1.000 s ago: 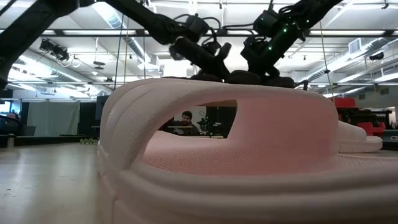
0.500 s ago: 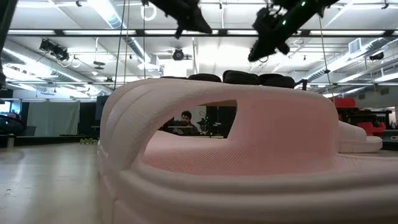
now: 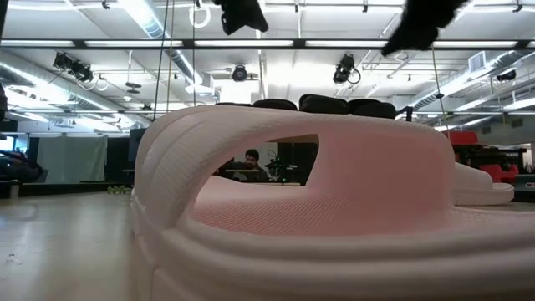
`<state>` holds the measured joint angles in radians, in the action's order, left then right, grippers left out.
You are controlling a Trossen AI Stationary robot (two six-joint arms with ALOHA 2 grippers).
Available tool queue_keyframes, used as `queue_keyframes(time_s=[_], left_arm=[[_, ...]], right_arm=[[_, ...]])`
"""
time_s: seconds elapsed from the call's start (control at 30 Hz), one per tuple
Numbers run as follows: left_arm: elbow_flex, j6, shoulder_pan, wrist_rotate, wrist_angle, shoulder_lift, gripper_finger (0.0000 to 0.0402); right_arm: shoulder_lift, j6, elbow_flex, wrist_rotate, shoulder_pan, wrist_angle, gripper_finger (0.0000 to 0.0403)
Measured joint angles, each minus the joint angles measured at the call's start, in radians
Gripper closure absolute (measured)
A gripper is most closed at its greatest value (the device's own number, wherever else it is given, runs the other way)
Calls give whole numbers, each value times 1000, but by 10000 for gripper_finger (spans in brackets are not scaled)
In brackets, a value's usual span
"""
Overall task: Pick and place slides into the shelf
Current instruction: Put the pink slide under the shelf
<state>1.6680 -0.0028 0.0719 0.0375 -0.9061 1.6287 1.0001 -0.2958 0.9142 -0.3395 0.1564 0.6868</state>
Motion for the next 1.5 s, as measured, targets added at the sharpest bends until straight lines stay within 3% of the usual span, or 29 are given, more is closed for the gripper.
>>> queue_keyframes(time_s=[0.1, 0.17, 0.37, 0.5, 0.8, 1.07, 1.33, 1.5], left_arm=[[-19, -4, -59, -159, -23, 0, 397], [-25, -14, -87, -256, -70, 0, 391], [-26, -119, -153, -292, -146, 0, 379], [-25, -122, -190, -291, -146, 9, 384], [-24, -115, -252, -286, -162, 38, 372], [-26, -108, -249, -288, -165, 49, 379], [-25, -108, -248, -288, -165, 48, 382], [-25, -119, -248, -287, -165, 48, 374]], right_arm=[[15, -144, -102, -102, 144, -38, 401], [27, -230, -155, -112, 220, -73, 400], [68, -190, -209, -112, 337, -160, 400], [77, -26, -209, -118, 325, -207, 396], [209, -128, -208, -42, 299, -183, 364], [326, -133, -208, -180, 289, -60, 309], [319, -526, -208, -390, 253, -44, 287], [316, -631, -208, -456, 251, -39, 296]])
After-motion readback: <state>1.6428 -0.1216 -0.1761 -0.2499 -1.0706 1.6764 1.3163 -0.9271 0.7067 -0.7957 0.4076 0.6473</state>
